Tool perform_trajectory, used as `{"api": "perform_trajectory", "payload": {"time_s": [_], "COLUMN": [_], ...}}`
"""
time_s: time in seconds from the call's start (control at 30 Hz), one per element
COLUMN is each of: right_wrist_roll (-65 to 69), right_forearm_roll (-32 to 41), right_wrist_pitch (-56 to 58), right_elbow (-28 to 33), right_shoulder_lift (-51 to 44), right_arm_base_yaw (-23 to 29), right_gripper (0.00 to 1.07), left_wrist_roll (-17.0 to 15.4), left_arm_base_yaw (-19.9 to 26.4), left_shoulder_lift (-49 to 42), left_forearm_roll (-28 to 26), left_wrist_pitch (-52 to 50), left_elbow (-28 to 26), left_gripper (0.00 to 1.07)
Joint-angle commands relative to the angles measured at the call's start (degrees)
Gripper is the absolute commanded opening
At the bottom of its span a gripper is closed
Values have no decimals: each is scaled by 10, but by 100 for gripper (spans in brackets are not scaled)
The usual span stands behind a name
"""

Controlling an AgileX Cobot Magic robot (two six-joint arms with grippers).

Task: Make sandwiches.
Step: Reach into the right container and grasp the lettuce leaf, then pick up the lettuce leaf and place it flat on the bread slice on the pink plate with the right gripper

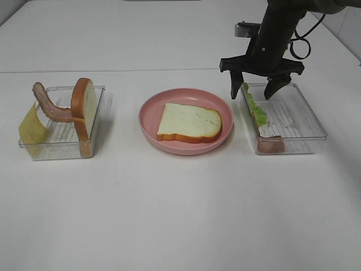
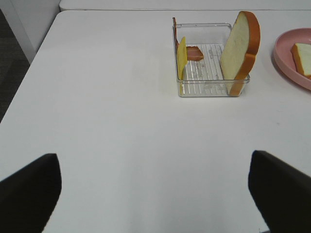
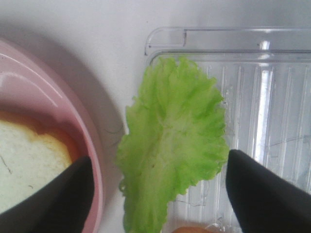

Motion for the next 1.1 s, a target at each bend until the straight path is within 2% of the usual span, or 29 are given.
{"api": "perform_trajectory", "payload": {"time_s": [0.03, 0.07, 0.1, 0.2, 0.27, 0.3, 0.33, 0.37, 0.73, 1.1], "right_wrist_roll": [3, 3, 3, 3, 3, 3, 3, 3, 2, -14], "right_forearm_roll": [-1, -1, -1, -1, -1, -1, -1, -1, 4, 48], "right_wrist_pitch": [2, 3, 3, 5, 7, 7, 7, 7, 13, 19], "right_elbow": [-3, -3, -3, -3, -3, -3, -3, -3, -3, -3], "right_shoulder_lift": [1, 1, 1, 1, 1, 1, 1, 1, -1, -84], "right_arm_base_yaw": [-3, -3, -3, -3, -3, -3, -3, -3, -3, -3], "right_gripper": [62, 60, 52, 47, 23, 23, 17, 1, 0, 0], "left_wrist_roll": [1, 1, 1, 1, 1, 1, 1, 1, 1, 1], "left_arm_base_yaw": [-3, -3, -3, -3, -3, -3, -3, -3, -3, -3], "left_shoulder_lift": [-7, -7, -7, -7, -7, -7, -7, -7, -7, -7], "left_forearm_roll": [2, 2, 2, 2, 2, 2, 2, 2, 2, 2], "left_wrist_pitch": [-2, -2, -2, -2, -2, -2, -2, -2, -2, -2], "left_elbow": [-1, -1, -1, -1, -1, -1, -1, -1, -1, -1], "left_gripper": [101, 101, 101, 101, 101, 101, 101, 101, 101, 101]}}
